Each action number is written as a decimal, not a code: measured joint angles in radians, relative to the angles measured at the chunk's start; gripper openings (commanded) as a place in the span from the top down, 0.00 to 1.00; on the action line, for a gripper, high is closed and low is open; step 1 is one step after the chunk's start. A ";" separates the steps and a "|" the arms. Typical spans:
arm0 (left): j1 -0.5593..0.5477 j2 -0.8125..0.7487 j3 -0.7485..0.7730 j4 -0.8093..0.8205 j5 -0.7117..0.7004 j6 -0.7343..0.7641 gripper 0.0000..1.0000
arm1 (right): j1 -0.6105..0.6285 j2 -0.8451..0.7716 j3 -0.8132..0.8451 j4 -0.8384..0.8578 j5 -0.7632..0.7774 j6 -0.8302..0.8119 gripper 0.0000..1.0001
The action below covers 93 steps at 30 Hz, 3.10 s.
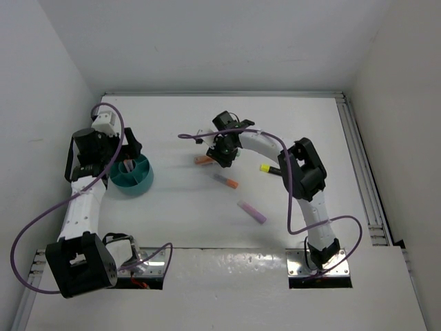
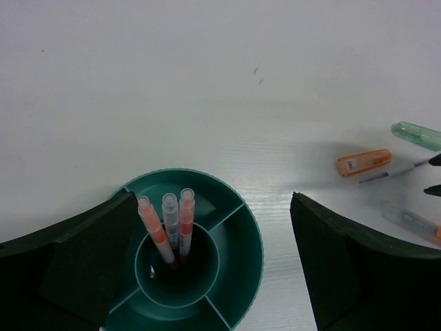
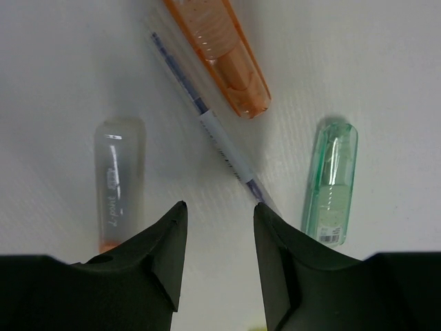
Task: Sort the stationery into containers
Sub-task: Place the stationery into the container, then grab a piece of stationery with the right arm, then pass the stationery from the right arm to the left, then place the stationery into the container
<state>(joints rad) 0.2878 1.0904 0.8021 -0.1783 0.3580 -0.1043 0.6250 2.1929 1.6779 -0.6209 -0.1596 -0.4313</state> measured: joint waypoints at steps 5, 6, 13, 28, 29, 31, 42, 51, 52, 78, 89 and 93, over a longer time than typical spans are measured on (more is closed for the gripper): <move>0.000 -0.010 0.001 0.000 0.035 -0.013 0.00 | -0.010 0.034 0.028 0.015 0.011 -0.040 0.56; 0.000 -0.012 0.002 0.000 0.040 -0.013 0.00 | -0.012 0.042 0.034 0.020 0.016 -0.045 0.56; 0.000 -0.019 0.012 -0.004 0.068 -0.033 0.00 | -0.014 0.108 0.096 0.028 0.027 -0.076 0.61; 0.016 -0.023 0.107 -0.016 0.106 -0.099 0.00 | -0.015 0.133 0.148 -0.142 -0.001 -0.221 0.99; 0.016 -0.026 0.107 -0.017 0.110 -0.100 0.00 | -0.015 0.132 0.146 -0.143 -0.001 -0.225 1.00; 0.016 -0.037 0.107 -0.017 0.118 -0.101 0.00 | -0.015 0.118 0.122 -0.123 0.001 -0.227 1.00; 0.066 -0.169 0.097 0.060 0.222 -0.169 0.00 | 0.022 -0.033 0.086 -0.156 -0.022 -0.170 1.00; 0.071 -0.263 0.037 0.208 0.410 -0.407 0.01 | 0.130 -0.363 0.095 -0.041 -0.125 0.150 1.00; 0.067 -0.263 0.035 0.220 0.422 -0.437 0.02 | 0.145 -0.387 0.097 -0.021 -0.133 0.192 1.00; -0.185 -0.262 -0.012 0.394 0.497 -0.700 1.00 | 0.280 -0.398 0.161 0.054 -0.143 0.515 0.45; -0.107 -0.235 0.203 -0.023 0.039 -0.180 1.00 | 0.098 -0.494 -0.056 0.090 -0.136 0.555 0.36; -0.079 -0.228 0.161 -0.052 -0.094 -0.052 1.00 | 0.014 -0.510 -0.159 0.095 -0.132 0.567 0.37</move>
<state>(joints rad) 0.2092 0.8627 0.9627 -0.2306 0.2638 -0.1562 0.6395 1.6829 1.5185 -0.5255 -0.2913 0.1360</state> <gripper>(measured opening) 0.177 0.635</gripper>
